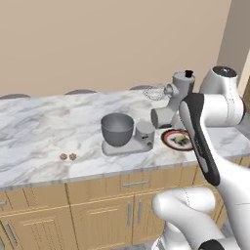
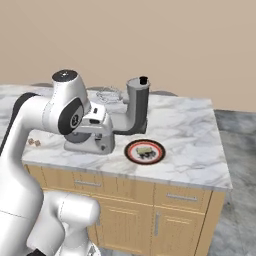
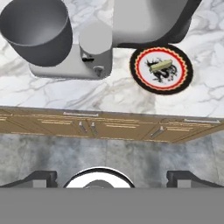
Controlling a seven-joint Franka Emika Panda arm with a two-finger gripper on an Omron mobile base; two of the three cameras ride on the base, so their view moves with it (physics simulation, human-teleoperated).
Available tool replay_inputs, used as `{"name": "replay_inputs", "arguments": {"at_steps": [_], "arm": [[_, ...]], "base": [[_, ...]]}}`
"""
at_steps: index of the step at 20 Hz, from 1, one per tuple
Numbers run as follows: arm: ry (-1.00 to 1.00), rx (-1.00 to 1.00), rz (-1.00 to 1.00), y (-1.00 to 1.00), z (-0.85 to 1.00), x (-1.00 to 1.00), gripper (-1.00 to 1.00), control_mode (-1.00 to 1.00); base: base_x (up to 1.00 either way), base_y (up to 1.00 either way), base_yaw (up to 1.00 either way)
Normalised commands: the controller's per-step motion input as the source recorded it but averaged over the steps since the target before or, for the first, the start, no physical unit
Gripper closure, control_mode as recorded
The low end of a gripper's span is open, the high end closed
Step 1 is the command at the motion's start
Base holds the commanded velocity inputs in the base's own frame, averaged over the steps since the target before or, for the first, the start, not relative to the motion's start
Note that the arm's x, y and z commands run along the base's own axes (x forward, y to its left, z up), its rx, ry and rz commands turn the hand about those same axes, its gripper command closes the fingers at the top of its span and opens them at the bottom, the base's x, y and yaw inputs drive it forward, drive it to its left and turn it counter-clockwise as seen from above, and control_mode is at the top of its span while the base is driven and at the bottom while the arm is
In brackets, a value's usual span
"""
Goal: Add butter and sugar cubes to the stand mixer bowl and then turn on the stand mixer to begin making frosting.
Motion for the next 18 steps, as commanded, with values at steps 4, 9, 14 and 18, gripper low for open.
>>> {"name": "replay_inputs", "arguments": {"at_steps": [4,9,14,18], "arm": [[0.00,0.00,0.00,0.00,0.00,0.00,-1.00,1.00],[0.00,0.00,0.00,0.00,0.00,0.00,-1.00,1.00],[0.00,0.00,0.00,0.00,0.00,0.00,-1.00,1.00],[0.00,0.00,0.00,0.00,0.00,0.00,-1.00,1.00]], "base": [[-0.10,-0.32,0.00],[0.05,-0.24,0.00],[0.19,-0.11,0.00],[0.31,-0.03,0.00]]}}
